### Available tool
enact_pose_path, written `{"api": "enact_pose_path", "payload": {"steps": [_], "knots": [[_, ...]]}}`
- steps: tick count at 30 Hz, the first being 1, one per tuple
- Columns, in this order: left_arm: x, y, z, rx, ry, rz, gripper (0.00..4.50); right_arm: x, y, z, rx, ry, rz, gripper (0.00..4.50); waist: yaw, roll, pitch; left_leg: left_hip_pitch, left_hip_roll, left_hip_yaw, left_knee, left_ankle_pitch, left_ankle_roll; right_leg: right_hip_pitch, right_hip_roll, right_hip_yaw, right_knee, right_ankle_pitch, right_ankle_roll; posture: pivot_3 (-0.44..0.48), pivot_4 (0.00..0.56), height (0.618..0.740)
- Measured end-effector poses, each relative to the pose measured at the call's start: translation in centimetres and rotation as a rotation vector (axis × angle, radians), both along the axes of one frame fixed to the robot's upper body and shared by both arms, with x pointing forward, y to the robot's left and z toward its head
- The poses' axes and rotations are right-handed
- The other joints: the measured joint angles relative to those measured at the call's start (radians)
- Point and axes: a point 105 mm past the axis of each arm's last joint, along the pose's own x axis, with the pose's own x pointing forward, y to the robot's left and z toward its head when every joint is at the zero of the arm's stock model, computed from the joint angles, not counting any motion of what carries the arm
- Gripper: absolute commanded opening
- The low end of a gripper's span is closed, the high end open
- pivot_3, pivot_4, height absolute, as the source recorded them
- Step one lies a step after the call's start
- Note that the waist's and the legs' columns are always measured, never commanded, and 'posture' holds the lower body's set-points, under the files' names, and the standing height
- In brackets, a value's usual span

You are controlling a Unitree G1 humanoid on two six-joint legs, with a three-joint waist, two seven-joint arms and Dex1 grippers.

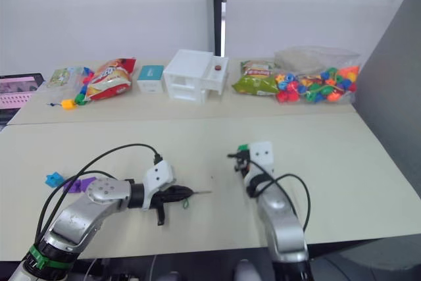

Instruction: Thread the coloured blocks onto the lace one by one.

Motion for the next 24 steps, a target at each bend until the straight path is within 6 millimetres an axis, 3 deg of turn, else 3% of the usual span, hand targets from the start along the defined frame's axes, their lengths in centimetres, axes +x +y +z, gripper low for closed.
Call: {"api": "enact_pose_path", "payload": {"steps": [4, 10, 12, 15, 18, 21, 24], "knots": [[0.2, -0.1, 0.1, 0.001, 0.003, -0.010, 0.00, -3.1, 0.7, -2.2, -0.048, 0.112, 0.032, 1.16, 0.006, 0.000, 0.000, 0.003, 0.000, 0.001, 0.000, 0.000, 0.000, 0.004, 0.000, 0.000, -0.002, 0.000, 0.000, 0.000, 0.150, 0.740], [0.5, -0.2, 0.5, 0.000, -0.010, -0.029, 0.00, -3.3, 0.9, -2.7, -0.031, 0.138, 0.018, 1.16, 0.014, -0.001, -0.001, 0.006, 0.001, 0.001, 0.000, 0.000, 0.000, 0.006, 0.001, 0.000, -0.001, 0.000, 0.000, 0.000, 0.150, 0.740], [0.5, -0.2, 0.5, 0.001, -0.008, -0.031, 0.00, -3.4, 1.0, -2.7, -0.007, 0.141, 0.010, 2.20, 0.014, -0.001, -0.001, 0.006, 0.001, 0.001, 0.000, 0.000, 0.000, 0.006, 0.001, 0.000, -0.001, 0.000, 0.000, 0.000, 0.150, 0.740], [0.4, -0.1, 0.4, 0.006, -0.006, -0.033, 0.00, -3.6, 0.7, -3.4, -0.030, 0.158, 0.036, 3.22, 0.019, -0.001, 0.000, 0.005, 0.000, 0.001, 0.000, 0.000, 0.000, 0.005, 0.000, 0.000, -0.001, 0.000, 0.000, 0.000, 0.150, 0.740], [0.5, 0.1, 0.4, 0.010, -0.006, -0.030, 0.00, -3.5, -0.2, -2.2, -0.075, 0.118, 0.104, 4.25, 0.020, -0.001, 0.000, 0.005, 0.000, 0.001, 0.000, 0.000, 0.000, 0.005, 0.000, 0.000, -0.001, 0.000, 0.000, 0.000, 0.150, 0.740], [0.5, 0.1, 0.4, 0.011, -0.006, -0.028, 0.00, -3.2, -0.5, 1.1, -0.166, 0.023, 0.262, 4.45, 0.020, -0.001, 0.000, 0.005, 0.000, 0.001, 0.000, 0.000, 0.000, 0.006, 0.001, 0.000, -0.002, 0.000, 0.000, 0.000, 0.150, 0.740], [0.5, 0.0, 0.5, 0.010, -0.009, -0.030, 0.00, -3.6, 0.4, 2.5, -0.259, 0.035, 0.511, 4.45, 0.016, -0.001, 0.000, 0.005, 0.000, 0.001, 0.000, 0.000, 0.000, 0.006, 0.001, 0.000, -0.002, 0.000, 0.000, 0.000, 0.150, 0.740]]}}
